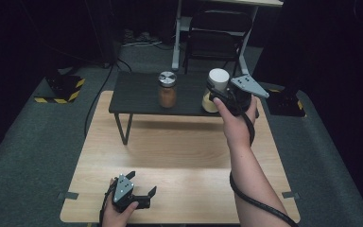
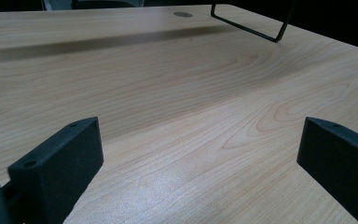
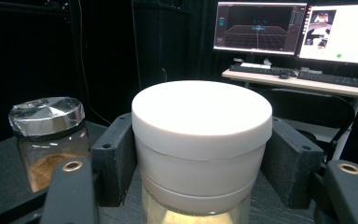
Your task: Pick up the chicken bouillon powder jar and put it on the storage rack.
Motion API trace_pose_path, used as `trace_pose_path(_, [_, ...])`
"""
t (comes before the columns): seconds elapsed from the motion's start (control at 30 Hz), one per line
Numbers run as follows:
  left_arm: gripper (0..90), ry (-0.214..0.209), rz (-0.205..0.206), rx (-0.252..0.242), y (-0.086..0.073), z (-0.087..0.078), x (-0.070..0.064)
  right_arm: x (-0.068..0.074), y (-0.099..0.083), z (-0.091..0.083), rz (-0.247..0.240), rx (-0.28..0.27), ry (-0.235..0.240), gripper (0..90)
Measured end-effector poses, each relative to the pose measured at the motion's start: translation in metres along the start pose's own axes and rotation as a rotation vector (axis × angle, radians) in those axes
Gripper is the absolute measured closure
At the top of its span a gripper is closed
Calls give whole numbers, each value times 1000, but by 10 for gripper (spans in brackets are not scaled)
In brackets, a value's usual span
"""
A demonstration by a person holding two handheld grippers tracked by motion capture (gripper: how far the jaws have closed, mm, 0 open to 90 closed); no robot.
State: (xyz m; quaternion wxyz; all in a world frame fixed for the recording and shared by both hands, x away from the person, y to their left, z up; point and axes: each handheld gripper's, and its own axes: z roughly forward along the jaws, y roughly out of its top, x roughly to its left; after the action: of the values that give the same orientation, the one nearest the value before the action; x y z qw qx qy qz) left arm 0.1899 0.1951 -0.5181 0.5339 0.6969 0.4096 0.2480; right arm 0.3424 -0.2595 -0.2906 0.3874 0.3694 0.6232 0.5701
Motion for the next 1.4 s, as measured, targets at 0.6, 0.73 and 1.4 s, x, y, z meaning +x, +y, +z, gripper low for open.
trace_pose_path(0.6, [4, -4, -9, 0, 0, 0, 2, -9, -3, 17, 39, 8, -8, 343])
trace_pose_path(0.73, [4, -3, -10, -1, 0, 0, 2, -10, -5, 18, 41, 10, -12, 343])
trace_pose_path(1.4, [4, -1, -4, 0, 0, 0, 1, -13, -11, 21, 26, -4, 4, 341])
